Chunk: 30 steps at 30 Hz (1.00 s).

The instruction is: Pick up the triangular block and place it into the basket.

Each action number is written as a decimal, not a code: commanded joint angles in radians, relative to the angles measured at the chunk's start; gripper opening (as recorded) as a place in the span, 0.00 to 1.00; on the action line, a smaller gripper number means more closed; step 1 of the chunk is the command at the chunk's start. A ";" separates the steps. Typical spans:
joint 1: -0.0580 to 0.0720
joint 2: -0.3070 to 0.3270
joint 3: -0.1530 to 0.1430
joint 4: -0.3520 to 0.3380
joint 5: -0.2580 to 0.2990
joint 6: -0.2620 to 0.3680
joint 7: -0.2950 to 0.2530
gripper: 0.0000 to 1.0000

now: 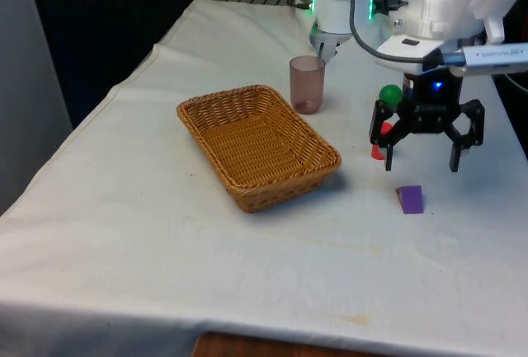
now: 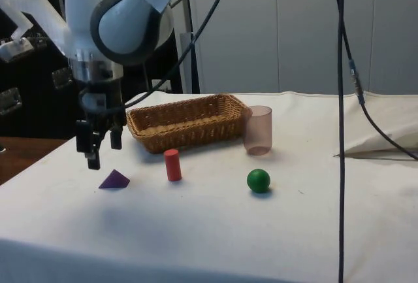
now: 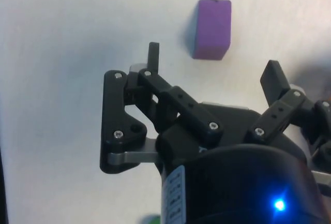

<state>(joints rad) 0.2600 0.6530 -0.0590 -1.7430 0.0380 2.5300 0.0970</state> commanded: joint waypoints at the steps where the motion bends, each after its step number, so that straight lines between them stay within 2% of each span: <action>1: 0.001 0.010 0.000 0.006 0.000 0.011 0.005 1.00; 22: 0.004 0.052 -0.001 0.017 -0.007 0.014 -0.017 1.00; 30: 0.004 0.077 -0.016 0.041 -0.010 0.015 -0.031 1.00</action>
<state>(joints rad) 0.2630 0.7260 -0.0740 -1.7060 0.0310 2.5440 0.0660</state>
